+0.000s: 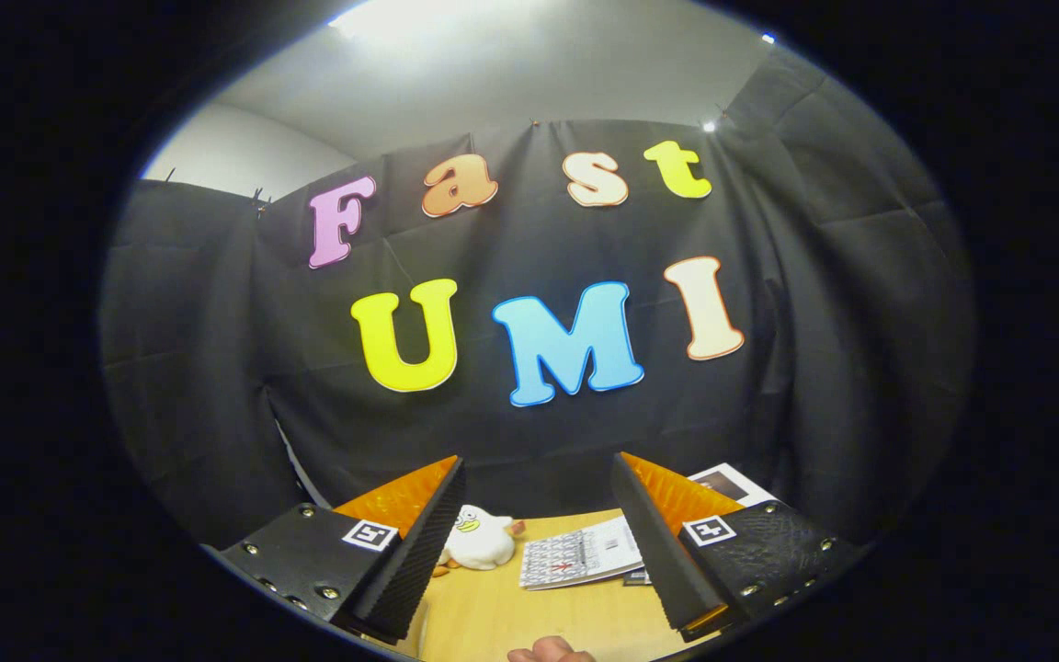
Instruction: Open the storage box then place both shoes into the box .Put the left shoe in first, then the right shoe, with the right side of both shoes facing outward in a uniform manner.
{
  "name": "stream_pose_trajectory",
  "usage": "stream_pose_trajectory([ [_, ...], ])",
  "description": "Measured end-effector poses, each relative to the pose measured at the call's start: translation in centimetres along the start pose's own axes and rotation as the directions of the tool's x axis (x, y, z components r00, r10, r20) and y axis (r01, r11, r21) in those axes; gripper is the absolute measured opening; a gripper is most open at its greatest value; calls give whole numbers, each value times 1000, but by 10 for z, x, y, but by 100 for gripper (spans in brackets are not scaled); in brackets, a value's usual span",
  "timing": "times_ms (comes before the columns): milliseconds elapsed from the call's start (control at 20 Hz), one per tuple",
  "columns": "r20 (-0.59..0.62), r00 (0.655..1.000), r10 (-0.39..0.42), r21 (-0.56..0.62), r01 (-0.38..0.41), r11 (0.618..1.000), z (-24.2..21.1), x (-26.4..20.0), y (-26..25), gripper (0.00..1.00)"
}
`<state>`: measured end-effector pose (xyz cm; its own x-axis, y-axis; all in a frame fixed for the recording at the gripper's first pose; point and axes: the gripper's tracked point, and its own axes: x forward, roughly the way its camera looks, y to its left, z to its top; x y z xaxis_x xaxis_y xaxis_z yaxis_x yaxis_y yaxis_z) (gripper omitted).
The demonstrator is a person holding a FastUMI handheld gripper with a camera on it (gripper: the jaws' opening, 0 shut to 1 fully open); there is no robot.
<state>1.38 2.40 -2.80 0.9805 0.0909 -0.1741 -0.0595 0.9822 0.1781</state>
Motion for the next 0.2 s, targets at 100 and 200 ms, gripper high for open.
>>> stream_pose_trajectory([
  [100,-5,1000,-21,-19,21,1000,0,-7,0,97],
  [200,2,999,-41,-40,41,998,2,-9,-2,97],
])
